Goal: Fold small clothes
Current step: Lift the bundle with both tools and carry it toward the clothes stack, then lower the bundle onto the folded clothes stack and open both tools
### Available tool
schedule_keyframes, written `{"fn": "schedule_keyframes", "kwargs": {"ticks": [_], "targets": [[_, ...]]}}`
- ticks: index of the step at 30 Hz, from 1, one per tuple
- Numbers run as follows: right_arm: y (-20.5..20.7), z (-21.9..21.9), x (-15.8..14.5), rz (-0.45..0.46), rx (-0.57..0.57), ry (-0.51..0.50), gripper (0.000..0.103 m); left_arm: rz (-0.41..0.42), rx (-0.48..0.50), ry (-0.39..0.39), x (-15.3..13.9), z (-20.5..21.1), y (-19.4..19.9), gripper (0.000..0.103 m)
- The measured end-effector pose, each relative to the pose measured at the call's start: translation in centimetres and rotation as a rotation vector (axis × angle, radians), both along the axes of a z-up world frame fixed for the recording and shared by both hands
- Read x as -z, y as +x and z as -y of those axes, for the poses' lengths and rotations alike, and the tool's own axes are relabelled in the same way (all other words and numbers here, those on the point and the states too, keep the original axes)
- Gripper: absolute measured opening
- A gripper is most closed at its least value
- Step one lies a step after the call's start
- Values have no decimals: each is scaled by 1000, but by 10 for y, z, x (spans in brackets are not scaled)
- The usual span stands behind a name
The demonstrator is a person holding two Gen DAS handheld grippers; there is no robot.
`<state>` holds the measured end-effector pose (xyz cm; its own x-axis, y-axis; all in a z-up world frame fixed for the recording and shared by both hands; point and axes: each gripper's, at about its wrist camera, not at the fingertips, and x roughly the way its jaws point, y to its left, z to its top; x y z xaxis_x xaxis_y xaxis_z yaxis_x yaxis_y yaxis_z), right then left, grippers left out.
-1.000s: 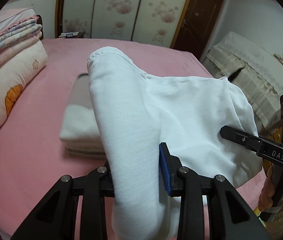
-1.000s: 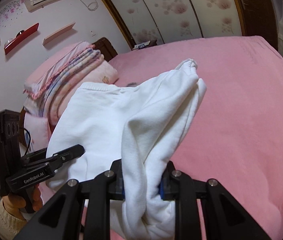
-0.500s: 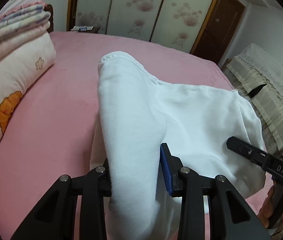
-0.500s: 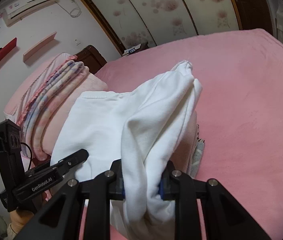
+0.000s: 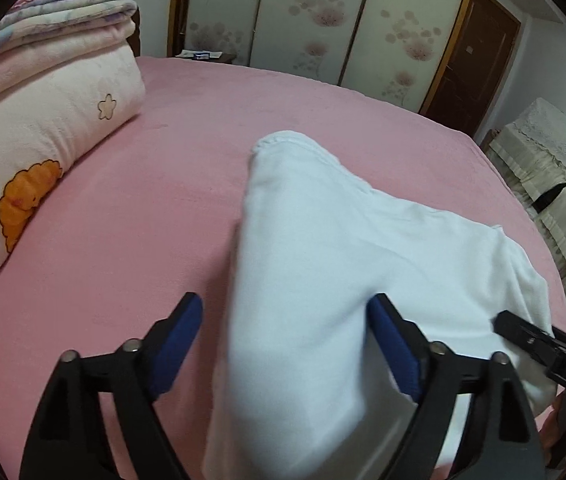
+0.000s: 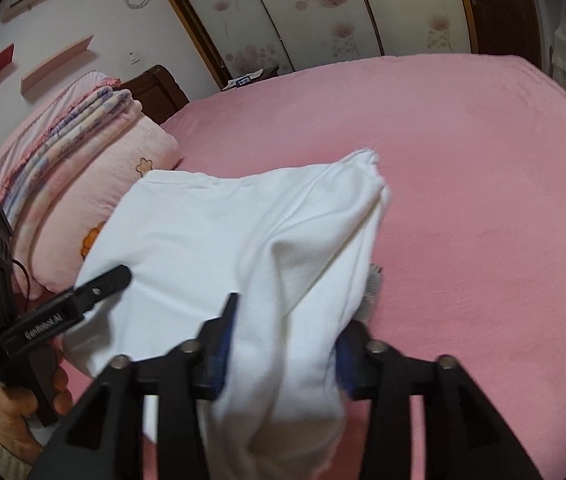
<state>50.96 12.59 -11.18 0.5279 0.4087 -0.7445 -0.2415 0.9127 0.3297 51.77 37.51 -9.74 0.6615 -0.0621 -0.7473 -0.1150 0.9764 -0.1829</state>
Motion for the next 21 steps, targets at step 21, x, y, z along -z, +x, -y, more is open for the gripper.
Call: {"fn": "schedule_keyframes", "kwargs": {"ticks": [21], "targets": [[-74,20,-68,270,-49,-183,65,89,-262,288,-38,-15,-82,96]]}}
